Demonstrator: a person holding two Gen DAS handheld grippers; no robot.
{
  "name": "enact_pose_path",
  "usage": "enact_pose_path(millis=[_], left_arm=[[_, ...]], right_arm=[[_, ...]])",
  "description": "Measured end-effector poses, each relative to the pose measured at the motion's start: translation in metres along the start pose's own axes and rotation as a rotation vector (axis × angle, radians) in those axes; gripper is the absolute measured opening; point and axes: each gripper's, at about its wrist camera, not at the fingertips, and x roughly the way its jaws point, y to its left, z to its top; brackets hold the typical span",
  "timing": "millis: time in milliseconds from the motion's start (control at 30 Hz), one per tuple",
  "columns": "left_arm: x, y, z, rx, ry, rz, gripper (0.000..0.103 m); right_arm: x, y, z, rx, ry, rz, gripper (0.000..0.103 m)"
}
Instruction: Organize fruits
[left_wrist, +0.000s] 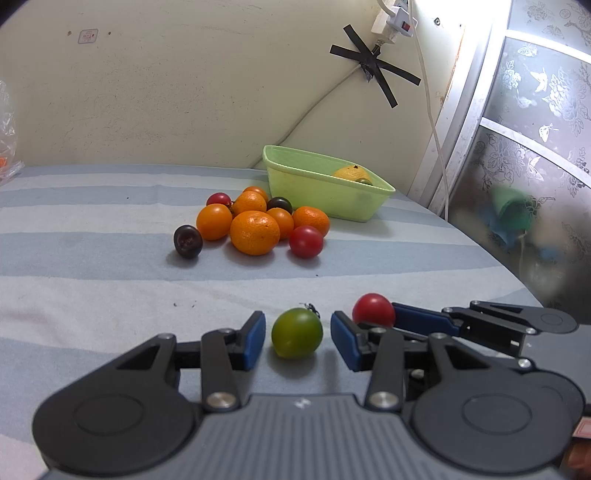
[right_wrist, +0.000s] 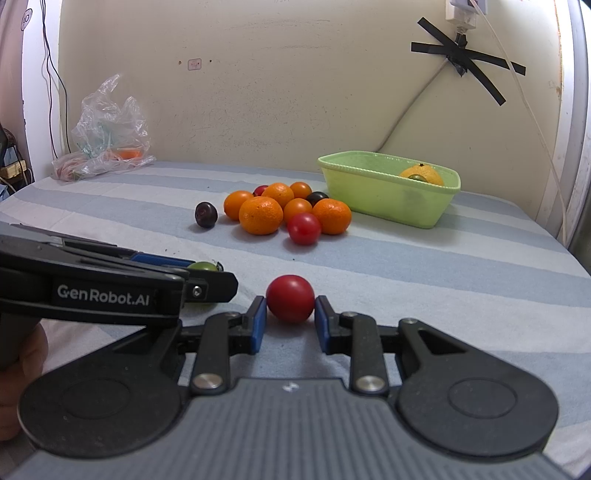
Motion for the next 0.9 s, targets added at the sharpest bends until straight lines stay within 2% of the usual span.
enact_pose_path(millis=[900], left_arm=[[0.0007, -0.0001, -0.0003, -0.002, -0.001, -0.001, 0.043]], right_arm=[[0.0001, -0.0001, 0.0003, -0.001, -0.003, -0.006, 0.032]])
